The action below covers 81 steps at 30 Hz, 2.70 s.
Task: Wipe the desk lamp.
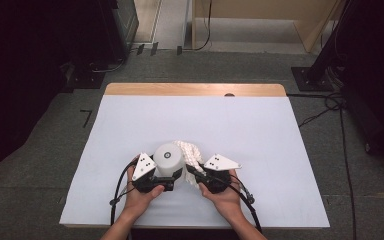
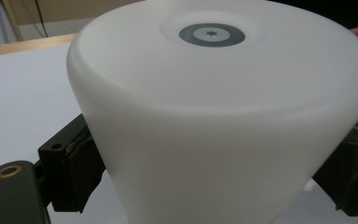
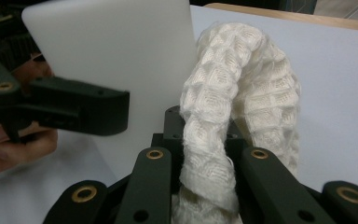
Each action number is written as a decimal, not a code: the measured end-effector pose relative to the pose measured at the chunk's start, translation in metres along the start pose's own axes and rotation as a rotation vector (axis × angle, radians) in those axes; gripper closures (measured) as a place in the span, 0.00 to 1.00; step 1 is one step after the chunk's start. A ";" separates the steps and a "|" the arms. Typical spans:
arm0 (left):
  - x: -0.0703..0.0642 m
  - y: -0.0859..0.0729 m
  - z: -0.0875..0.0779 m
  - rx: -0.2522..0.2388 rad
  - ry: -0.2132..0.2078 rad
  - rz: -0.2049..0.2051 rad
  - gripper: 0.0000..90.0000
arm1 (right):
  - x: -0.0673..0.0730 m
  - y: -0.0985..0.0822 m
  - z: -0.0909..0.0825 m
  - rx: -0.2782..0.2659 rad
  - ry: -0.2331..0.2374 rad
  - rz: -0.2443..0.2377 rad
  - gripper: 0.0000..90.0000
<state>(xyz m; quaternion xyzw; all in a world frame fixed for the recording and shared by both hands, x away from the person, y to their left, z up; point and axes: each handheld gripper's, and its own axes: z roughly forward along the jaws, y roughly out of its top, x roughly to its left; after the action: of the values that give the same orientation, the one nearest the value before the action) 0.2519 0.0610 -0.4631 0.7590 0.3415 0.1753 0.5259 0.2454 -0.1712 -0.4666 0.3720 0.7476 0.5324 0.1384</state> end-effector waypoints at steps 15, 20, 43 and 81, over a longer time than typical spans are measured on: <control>-0.004 -0.004 0.009 0.052 0.011 0.025 0.09 | -0.002 0.017 -0.013 -0.064 0.017 -0.030 0.88; -0.003 -0.003 0.008 0.035 0.010 0.023 0.09 | -0.002 0.018 -0.013 -0.069 0.023 -0.035 0.88; -0.005 -0.001 0.005 0.018 0.018 0.055 0.09 | 0.002 0.019 -0.013 -0.059 0.008 -0.035 0.88; -0.004 -0.004 0.010 0.071 0.306 0.012 0.07 | -0.009 0.003 -0.005 -0.023 -0.080 -0.031 0.87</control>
<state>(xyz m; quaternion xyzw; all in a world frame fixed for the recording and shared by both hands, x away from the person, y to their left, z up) 0.2543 0.0523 -0.4706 0.7437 0.4190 0.2798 0.4394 0.2501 -0.1803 -0.4635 0.3796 0.7411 0.5235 0.1806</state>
